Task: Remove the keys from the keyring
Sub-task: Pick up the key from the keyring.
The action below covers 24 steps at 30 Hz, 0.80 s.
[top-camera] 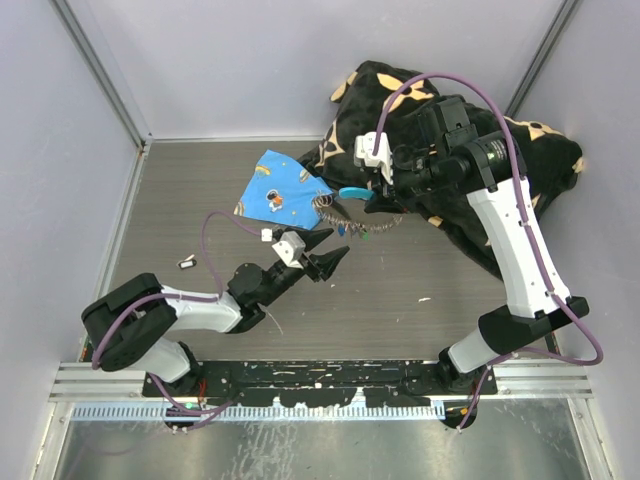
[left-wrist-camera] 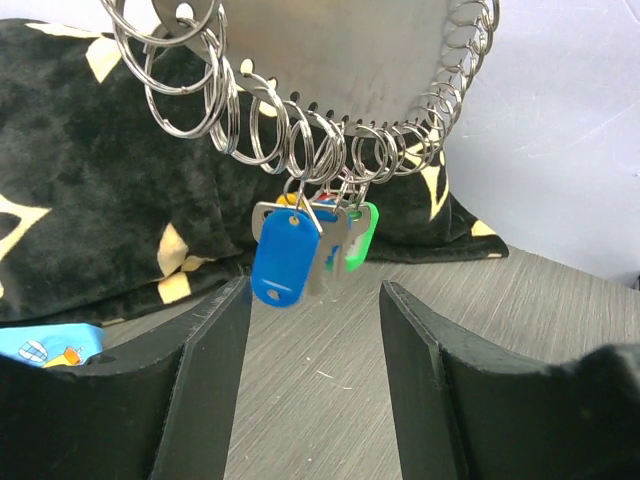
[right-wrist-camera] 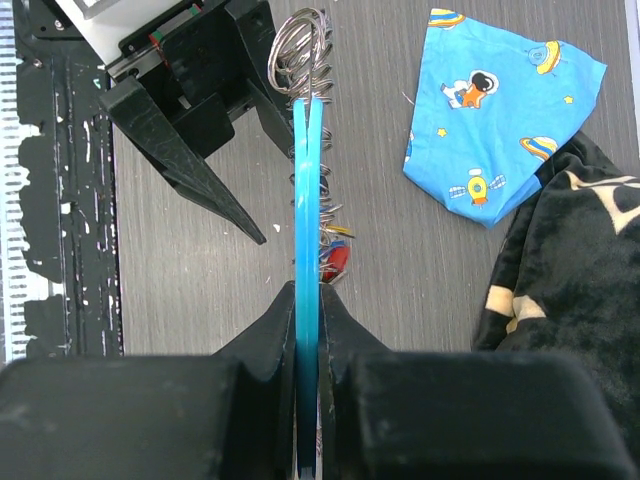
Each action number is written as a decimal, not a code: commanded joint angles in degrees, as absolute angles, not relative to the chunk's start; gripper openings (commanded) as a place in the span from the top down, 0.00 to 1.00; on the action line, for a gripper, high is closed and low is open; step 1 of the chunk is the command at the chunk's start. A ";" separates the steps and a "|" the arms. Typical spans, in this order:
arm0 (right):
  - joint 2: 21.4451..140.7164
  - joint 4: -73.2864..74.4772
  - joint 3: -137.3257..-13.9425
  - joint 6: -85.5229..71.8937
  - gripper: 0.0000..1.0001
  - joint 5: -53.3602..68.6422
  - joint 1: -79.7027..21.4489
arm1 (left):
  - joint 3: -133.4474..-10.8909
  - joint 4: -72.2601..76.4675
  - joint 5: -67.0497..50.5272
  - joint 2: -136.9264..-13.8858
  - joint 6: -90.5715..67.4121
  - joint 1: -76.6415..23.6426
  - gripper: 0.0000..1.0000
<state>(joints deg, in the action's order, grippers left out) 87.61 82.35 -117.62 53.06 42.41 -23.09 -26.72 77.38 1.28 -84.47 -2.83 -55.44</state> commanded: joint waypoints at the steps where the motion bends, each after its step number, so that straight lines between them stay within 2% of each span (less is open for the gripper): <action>1: 84.61 80.67 -120.11 53.08 0.99 45.31 -22.64 | -29.20 81.91 4.23 -85.20 -0.20 -56.14 0.45; 24: 83.98 80.68 -119.82 53.17 0.99 45.78 -22.02 | -30.28 78.80 8.43 -84.19 2.64 -56.83 0.61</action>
